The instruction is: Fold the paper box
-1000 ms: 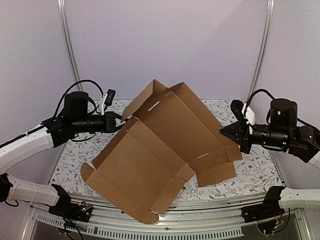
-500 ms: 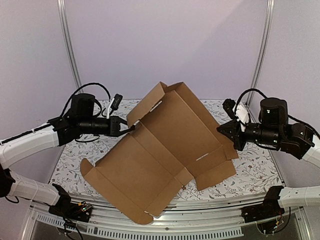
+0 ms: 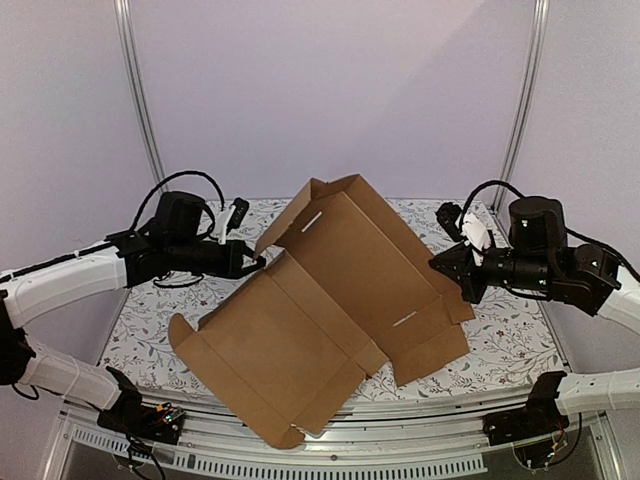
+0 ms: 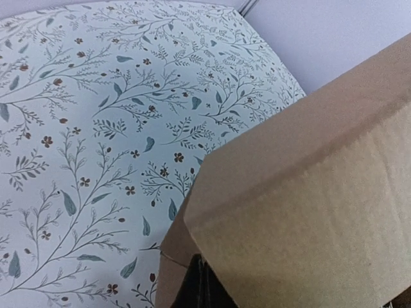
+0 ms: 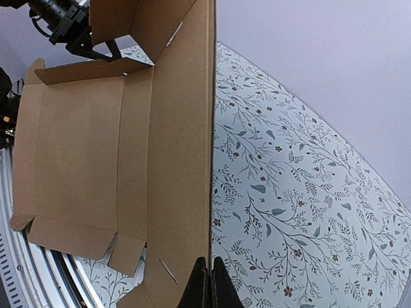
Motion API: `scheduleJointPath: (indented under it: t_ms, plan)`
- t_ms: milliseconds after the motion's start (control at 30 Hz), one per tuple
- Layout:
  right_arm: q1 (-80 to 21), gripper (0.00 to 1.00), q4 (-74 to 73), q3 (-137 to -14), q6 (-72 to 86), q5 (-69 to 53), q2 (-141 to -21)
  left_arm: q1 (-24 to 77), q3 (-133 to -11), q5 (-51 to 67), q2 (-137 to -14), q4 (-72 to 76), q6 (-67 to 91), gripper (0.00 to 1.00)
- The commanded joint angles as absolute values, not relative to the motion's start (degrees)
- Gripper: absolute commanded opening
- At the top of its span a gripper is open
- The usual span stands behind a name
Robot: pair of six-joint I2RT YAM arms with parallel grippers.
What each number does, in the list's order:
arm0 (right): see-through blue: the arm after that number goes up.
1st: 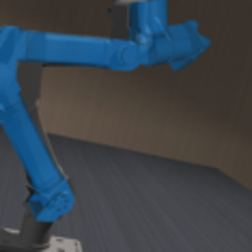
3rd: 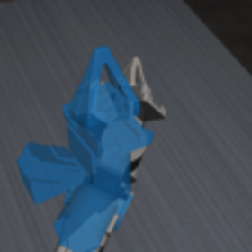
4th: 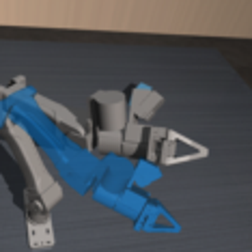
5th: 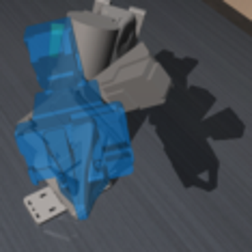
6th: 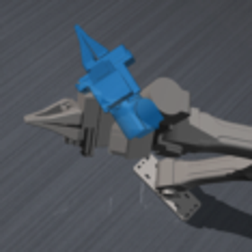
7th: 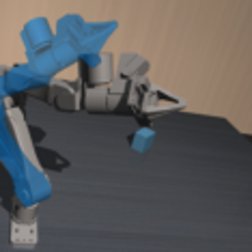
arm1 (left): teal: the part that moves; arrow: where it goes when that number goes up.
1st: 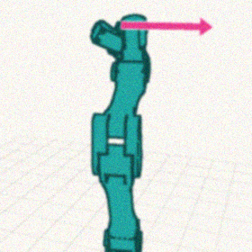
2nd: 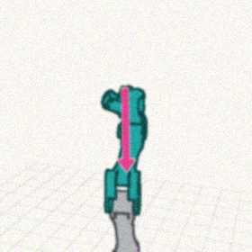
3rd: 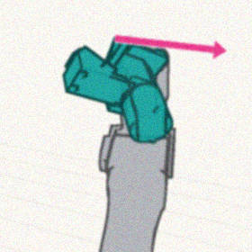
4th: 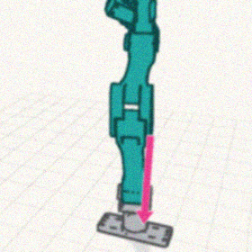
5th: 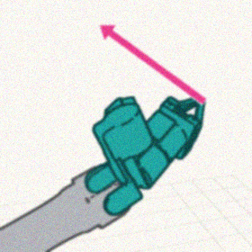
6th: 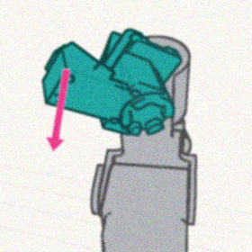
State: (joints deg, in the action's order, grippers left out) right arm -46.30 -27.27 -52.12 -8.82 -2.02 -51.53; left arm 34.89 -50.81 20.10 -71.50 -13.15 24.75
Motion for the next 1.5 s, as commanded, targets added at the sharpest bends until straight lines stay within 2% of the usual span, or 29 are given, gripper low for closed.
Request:
scheduleJointPath:
  t_ms: [0,200,467,600,867,1033,1200,1467]
  plan:
    - [-47.57,0.0,-28.14,-54.67,-9.8,-0.91,-52.69,35.68,-52.61,13.21,-71.81,-19.2,22.19,0.0]
    - [-50.63,0.0,-31.31,-56.92,-13.43,4.18,-55.97,35.68,-52.56,6.73,-69.3,-22.34,22.04,0.0]
    - [-51.73,0.0,-31.83,-57.48,-14.28,5.25,-57.22,35.68,-52.02,-3.25,-63.23,-27.78,23.58,0.1]
    - [-51.91,0.0,-31.79,-57.46,-13.99,5.77,-57.2,35.68,-51.84,-0.85,-60.2,-29.96,25.86,0.11]
    - [-52.22,0.0,-32.12,-57.46,-13.49,6.85,-57.39,35.95,-48.9,18.77,-59.54,-24.7,29.85,0.11]
    - [-52.56,0.0,-32.16,-57.45,-13.12,6.93,-57.19,35.95,-47.54,20.98,-63.11,-23.09,29.88,0.07]
    - [-53.03,0.0,-32.42,-57.44,-13.13,7.29,-56.72,36.06,-47.2,19.0,-66.95,-24.31,29.45,0.06]
    - [-53.22,0.0,-32.46,-56.86,-13.07,6.69,-55.82,36.12,-47.45,6.31,-70.01,-28.95,28.25,0.07]
